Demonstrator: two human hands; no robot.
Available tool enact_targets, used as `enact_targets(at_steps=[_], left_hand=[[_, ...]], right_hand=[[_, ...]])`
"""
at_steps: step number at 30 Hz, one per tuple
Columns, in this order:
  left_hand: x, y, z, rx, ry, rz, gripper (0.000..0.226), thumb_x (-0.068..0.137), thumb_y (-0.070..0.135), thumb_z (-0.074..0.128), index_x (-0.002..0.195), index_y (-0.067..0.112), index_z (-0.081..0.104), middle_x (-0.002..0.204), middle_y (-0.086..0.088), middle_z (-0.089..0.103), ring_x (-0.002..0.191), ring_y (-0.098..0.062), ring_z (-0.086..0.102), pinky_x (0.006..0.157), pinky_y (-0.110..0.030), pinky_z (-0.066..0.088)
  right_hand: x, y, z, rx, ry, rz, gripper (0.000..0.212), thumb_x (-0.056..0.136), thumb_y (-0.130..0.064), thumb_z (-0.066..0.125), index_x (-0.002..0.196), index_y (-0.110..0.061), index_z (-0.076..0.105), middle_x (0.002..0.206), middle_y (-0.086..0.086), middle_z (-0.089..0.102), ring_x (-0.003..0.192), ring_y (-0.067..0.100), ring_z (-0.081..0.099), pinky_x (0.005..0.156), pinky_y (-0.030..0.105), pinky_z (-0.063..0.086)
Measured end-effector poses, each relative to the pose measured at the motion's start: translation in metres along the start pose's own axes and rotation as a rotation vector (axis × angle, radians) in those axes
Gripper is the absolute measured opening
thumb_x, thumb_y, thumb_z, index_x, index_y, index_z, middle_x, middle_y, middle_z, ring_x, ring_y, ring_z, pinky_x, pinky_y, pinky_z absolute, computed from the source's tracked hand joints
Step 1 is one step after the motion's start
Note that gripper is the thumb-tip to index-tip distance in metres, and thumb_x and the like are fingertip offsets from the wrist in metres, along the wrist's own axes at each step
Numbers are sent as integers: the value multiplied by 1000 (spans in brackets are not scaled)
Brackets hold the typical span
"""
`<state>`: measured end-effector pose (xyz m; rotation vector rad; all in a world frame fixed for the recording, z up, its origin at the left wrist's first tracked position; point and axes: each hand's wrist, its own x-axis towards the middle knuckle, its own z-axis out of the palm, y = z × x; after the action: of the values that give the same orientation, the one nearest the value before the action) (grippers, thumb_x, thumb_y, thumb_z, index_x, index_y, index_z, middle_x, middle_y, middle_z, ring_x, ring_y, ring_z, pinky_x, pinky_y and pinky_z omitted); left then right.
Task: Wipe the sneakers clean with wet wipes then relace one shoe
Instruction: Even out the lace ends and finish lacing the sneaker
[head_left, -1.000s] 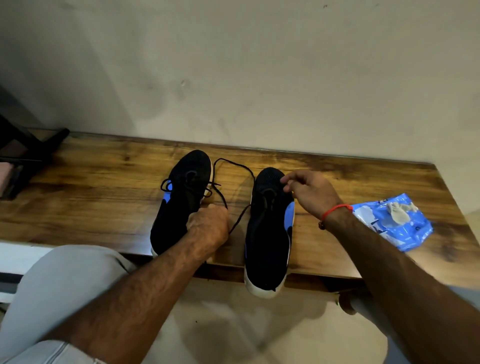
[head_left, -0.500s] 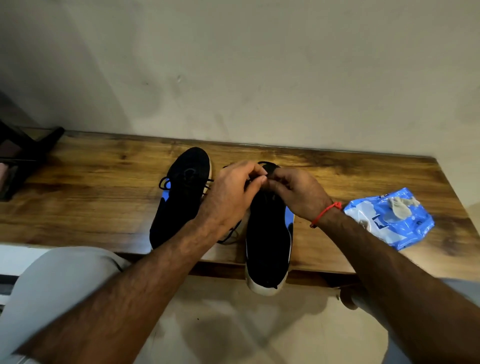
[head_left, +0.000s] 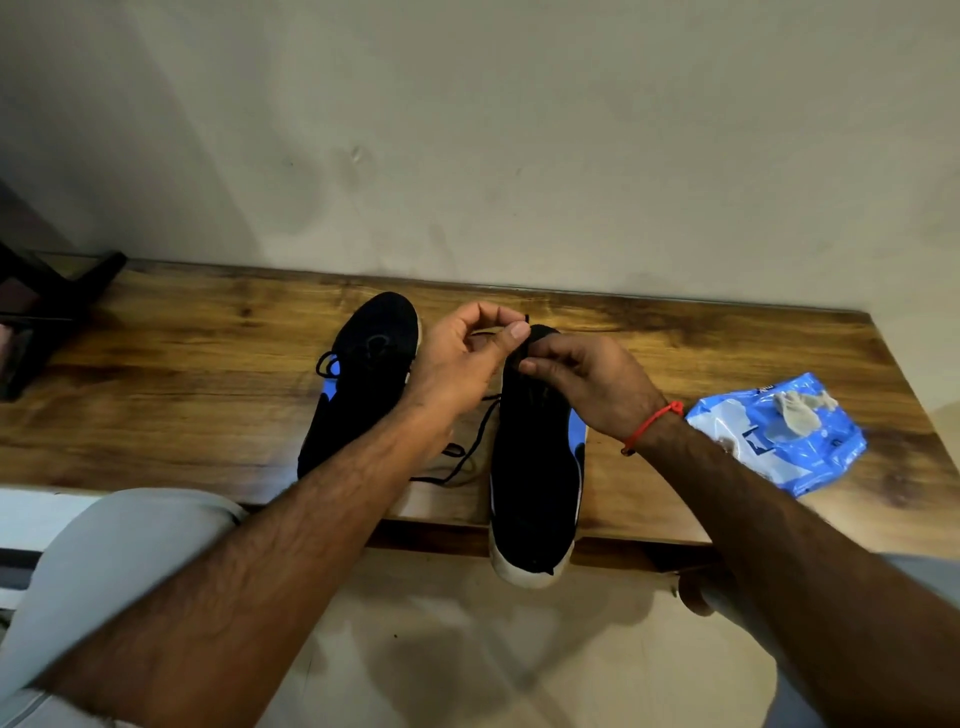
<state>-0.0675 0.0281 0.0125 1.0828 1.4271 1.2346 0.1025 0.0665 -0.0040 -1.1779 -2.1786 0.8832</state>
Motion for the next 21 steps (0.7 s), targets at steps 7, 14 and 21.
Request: enact_targets(at_steps=[7,14,21], left_hand=[[-4,-9,8,-16,73,18,12,90,9,75,98,17,74,96,5,75,92,-4,71,85,-23,59],[2,-20,9,391,60,93,8,93,25,72,100,25,77,91,13,74,86,-2,68,79,-22,55],[-10,-32,19,780,-167,114,6,93,31,71,97,26,72,103,4,58,94,-9,54,84,-28,49]], right_hand=[[-4,-5,0,-56,-46,82,19,93,-36,66,101,-20,74,84,-5,70,77,10,63,61,21,46],[-11,-1,-3,-98,-180,589,38,86,-53,65,104,-24,50,94,0,61,83,20,62,68,37,55],[-17,-14,1,-273,-275,635,46,82,-58,61,107,-21,53,96,3,64,82,21,65,70,36,57]])
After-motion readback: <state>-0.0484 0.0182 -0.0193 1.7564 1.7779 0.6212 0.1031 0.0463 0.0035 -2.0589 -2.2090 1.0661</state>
